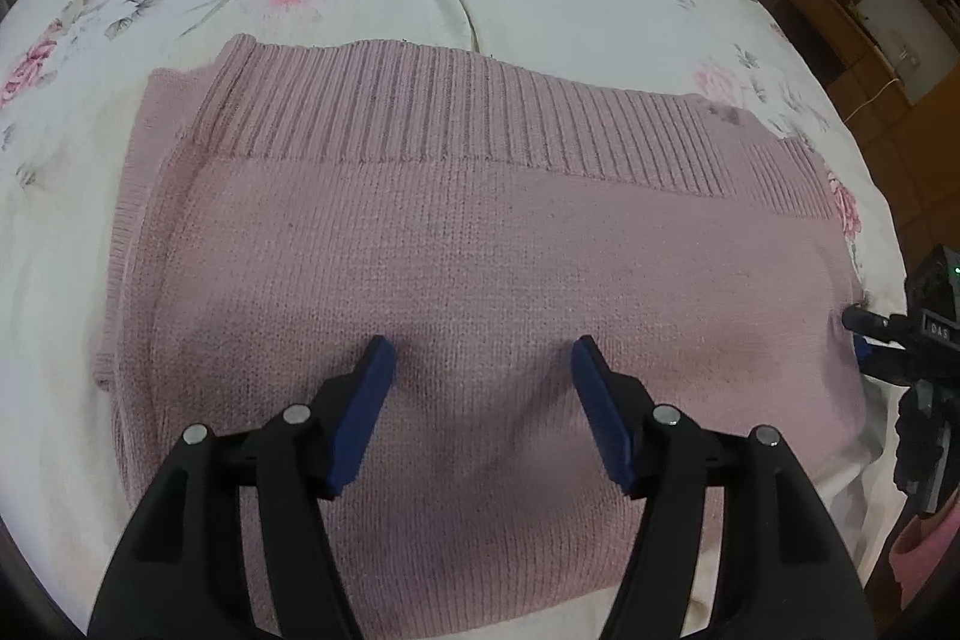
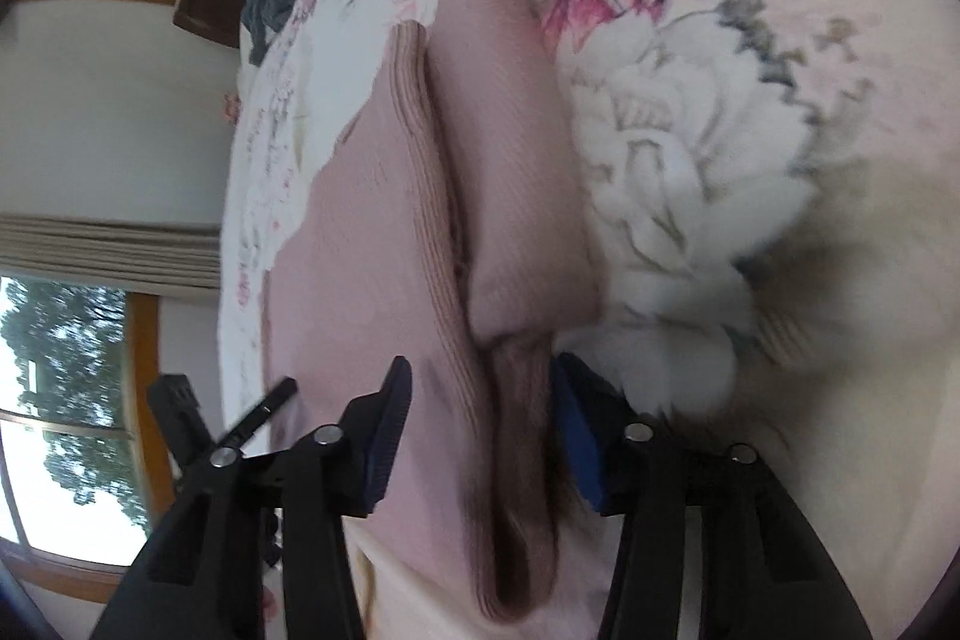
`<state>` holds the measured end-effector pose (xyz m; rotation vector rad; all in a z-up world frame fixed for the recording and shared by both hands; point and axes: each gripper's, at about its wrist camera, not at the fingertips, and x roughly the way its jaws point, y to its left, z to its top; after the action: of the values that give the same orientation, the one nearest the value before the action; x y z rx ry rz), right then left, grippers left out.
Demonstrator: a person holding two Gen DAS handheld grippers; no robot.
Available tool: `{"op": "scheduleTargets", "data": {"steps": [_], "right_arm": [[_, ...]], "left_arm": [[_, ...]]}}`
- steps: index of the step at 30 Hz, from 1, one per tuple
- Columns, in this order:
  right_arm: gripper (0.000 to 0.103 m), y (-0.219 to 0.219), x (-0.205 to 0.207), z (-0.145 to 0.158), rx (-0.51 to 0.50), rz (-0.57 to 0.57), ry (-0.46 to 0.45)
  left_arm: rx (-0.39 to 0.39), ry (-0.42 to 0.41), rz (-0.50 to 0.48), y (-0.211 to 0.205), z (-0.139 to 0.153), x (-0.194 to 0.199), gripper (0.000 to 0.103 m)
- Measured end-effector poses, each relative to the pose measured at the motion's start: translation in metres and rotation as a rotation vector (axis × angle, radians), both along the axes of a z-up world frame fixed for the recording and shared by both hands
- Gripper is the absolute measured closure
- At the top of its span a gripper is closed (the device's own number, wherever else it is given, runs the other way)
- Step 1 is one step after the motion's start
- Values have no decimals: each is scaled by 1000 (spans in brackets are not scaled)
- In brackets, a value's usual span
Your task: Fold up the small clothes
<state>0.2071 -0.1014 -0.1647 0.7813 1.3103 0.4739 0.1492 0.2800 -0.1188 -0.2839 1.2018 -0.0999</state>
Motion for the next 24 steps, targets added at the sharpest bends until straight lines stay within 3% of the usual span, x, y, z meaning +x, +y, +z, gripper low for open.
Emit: {"op": "scheduleTargets", "data": {"steps": [4, 7, 15, 18, 24], "right_arm": [[73, 4, 10, -10, 73, -19, 15], [78, 5, 12, -14, 78, -24, 16], [81, 4, 8, -12, 34, -35, 27], [83, 15, 8, 3, -30, -41, 25], [85, 61, 15, 69, -215, 41, -114]], "left_arm": [[2, 2, -4, -1, -1, 1, 39], [6, 0, -10, -1, -1, 1, 39], [-3, 0, -13, 0, -4, 2, 38], [-16, 6, -5, 2, -1, 1, 38], [-64, -49, 32, 20, 26, -12, 38]]}}
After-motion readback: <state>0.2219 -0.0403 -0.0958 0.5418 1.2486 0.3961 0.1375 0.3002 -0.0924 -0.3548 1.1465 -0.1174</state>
